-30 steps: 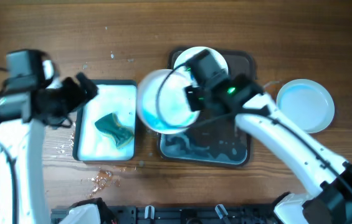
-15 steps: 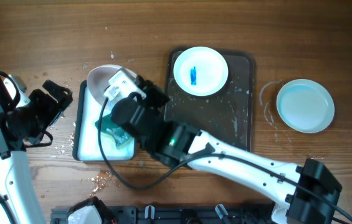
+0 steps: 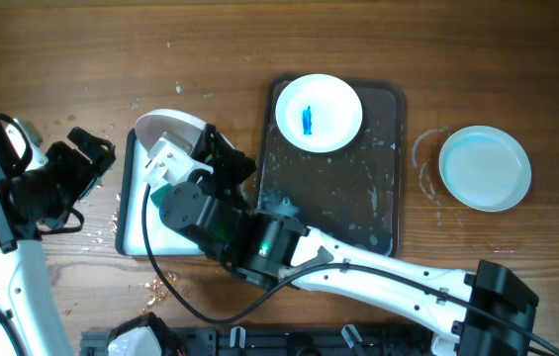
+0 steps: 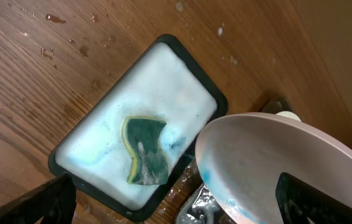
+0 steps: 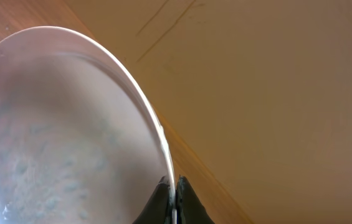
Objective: Clean dirty plates on tray and stack at the side
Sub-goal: 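Lift the second plate with the right gripper and dip it in soapy tray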
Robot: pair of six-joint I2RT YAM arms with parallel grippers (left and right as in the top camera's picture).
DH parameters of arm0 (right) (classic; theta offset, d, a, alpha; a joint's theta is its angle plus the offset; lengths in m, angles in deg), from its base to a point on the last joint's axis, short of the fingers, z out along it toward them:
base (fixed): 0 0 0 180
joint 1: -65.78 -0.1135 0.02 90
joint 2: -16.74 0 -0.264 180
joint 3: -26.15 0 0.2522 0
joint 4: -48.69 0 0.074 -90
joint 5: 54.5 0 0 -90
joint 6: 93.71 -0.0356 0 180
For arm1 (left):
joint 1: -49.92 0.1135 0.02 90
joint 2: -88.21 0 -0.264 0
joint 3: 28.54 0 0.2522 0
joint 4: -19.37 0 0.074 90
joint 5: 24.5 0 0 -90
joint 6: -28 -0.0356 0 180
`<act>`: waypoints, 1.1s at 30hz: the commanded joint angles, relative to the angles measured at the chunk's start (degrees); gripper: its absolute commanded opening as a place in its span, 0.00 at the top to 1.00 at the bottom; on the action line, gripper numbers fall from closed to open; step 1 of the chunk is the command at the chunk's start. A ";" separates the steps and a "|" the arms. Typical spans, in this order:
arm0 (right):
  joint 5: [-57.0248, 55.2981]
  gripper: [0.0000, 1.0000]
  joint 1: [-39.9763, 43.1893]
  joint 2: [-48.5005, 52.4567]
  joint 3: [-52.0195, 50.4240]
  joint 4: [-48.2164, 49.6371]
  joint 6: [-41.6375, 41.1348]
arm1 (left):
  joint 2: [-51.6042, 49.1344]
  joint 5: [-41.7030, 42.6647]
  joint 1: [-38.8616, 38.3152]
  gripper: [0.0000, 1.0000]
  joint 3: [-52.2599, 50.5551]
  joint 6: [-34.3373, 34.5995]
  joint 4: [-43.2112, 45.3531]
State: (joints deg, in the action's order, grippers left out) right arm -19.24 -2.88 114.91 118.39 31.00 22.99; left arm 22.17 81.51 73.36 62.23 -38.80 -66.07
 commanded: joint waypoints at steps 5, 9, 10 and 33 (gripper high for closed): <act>-1.55 0.96 -1.53 0.31 0.92 0.50 0.37 | 0.39 0.87 0.46 0.00 0.72 -0.31 0.04; -1.60 0.96 -1.86 0.31 0.92 0.74 2.99 | 0.39 0.87 0.46 0.00 0.72 -0.31 0.04; -1.60 0.96 -1.95 0.31 0.92 1.33 4.98 | 0.39 0.87 0.46 0.00 0.72 -0.31 0.04; -2.03 0.96 -2.80 0.52 0.90 5.40 10.67 | 0.39 0.87 0.46 0.00 0.72 -0.31 0.04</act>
State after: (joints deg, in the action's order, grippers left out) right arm -20.07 -5.33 114.91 118.39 35.88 33.70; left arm 22.17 81.51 73.36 62.23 -38.80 -66.07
